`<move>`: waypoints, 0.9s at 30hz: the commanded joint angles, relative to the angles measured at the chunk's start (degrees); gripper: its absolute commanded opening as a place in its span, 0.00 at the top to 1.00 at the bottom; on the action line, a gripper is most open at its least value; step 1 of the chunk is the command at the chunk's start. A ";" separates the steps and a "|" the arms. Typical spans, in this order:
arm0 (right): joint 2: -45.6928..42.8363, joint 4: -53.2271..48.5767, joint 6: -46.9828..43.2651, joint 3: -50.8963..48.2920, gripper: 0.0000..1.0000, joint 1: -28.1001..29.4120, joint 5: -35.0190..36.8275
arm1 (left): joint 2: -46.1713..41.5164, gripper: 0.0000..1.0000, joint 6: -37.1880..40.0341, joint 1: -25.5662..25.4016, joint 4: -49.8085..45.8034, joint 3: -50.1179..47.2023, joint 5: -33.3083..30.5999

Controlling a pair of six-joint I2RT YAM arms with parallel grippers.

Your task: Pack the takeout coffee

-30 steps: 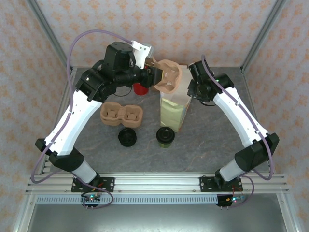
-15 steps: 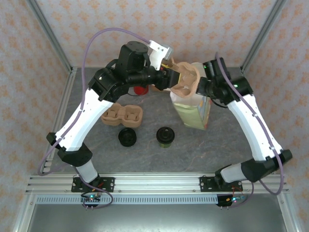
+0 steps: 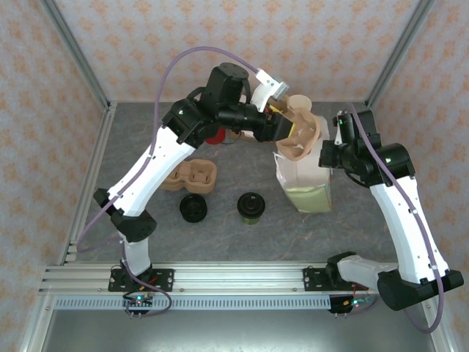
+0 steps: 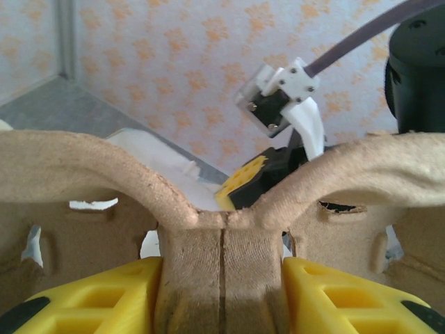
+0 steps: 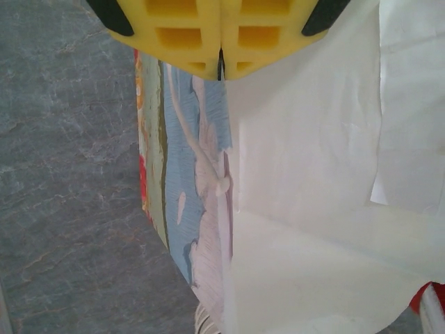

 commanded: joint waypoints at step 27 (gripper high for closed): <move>-3.84 2.62 -10.03 -2.90 1.00 -0.36 -10.07 | 11.17 0.52 20.12 0.27 -11.88 5.74 24.69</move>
